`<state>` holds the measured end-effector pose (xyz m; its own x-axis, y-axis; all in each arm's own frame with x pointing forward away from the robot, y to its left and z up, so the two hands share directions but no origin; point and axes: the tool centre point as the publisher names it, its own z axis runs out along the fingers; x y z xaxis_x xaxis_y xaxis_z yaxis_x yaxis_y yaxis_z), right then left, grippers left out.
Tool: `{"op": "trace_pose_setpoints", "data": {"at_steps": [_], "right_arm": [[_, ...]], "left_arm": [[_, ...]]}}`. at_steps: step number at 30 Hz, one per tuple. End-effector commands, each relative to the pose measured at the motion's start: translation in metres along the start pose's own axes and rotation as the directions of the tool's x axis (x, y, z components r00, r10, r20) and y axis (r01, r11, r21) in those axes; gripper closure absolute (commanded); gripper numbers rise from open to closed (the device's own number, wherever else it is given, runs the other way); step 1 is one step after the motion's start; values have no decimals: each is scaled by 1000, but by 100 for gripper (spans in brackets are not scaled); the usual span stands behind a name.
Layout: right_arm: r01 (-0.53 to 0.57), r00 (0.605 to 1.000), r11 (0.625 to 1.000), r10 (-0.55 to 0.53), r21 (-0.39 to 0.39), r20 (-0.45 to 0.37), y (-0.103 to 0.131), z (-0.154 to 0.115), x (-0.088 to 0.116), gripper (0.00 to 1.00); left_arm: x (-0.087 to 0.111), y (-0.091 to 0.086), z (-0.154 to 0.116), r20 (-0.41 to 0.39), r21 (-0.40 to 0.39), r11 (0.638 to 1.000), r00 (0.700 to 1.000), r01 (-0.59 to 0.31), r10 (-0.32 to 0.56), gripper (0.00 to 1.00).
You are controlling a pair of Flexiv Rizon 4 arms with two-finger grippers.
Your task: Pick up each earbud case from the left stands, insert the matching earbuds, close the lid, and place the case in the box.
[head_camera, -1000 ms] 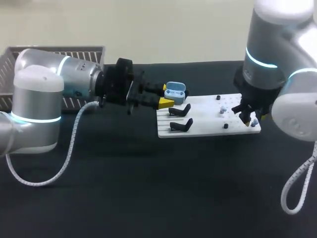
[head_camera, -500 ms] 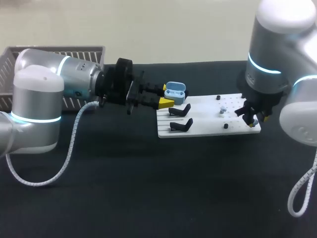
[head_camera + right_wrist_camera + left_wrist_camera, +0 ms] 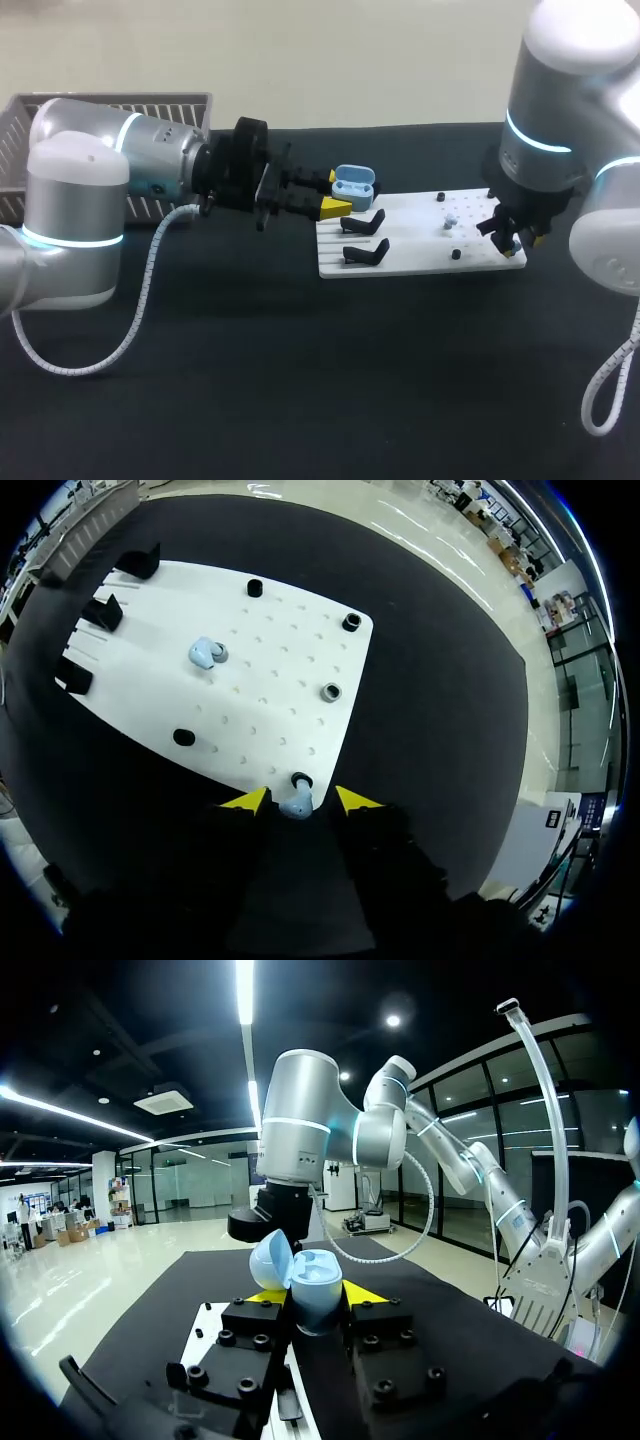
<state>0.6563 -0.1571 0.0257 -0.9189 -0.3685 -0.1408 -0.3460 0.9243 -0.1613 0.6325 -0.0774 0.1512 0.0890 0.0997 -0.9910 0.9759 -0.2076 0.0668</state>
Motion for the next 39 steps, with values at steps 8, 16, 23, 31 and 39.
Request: {"op": "trace_pose_setpoints", "data": {"at_steps": [8, 16, 23, 31, 39], "right_arm": [[4, 1000, 1000, -4, -5, 7, 1, 3, 1, 68], [9, 1000, 1000, -8, -8, 8, 2, 4, 1, 86], [16, 1000, 1000, -16, 1, 22, 6, -7, 1, 100], [0, 999, 999, -2, 37, 53, 19, -56, 6, 100], [-223, 972, 975, 222, 1, 81, 53, -129, 8, 100]], "left_arm": [[1, 0, 0, 2, -2, 1000, 1000, -3, 3, 100], [1, 0, 0, 2, -2, 1000, 1000, -3, 3, 100], [1, 0, 0, 2, -2, 1000, 1000, -3, 3, 100], [1, 0, 0, 2, -2, 1000, 1000, -3, 3, 100], [1, 0, 0, 2, -2, 1000, 1000, -3, 3, 100]]}}
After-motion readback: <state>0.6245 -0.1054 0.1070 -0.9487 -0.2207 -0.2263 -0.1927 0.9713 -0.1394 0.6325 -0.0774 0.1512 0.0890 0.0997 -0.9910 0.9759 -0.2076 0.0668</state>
